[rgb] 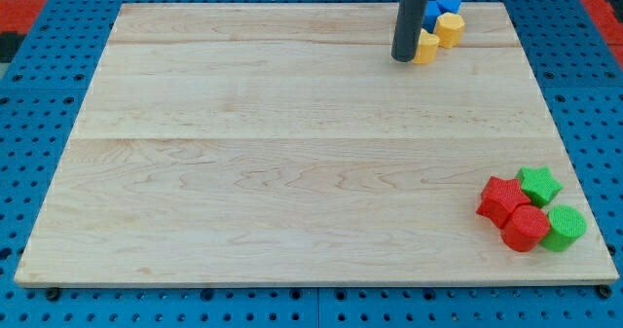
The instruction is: Slide the yellow heart closer to the group of the blocks
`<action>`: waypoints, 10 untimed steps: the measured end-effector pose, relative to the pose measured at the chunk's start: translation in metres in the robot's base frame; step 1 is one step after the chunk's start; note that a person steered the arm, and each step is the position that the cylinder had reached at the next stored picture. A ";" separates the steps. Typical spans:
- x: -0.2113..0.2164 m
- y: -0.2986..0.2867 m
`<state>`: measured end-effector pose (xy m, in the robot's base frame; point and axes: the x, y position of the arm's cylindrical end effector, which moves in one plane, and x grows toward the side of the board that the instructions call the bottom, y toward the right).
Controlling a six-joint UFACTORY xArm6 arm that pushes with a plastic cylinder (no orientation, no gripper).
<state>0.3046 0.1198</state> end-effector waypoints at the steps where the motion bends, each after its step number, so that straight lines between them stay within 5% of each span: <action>1: 0.019 0.018; 10: -0.017 0.018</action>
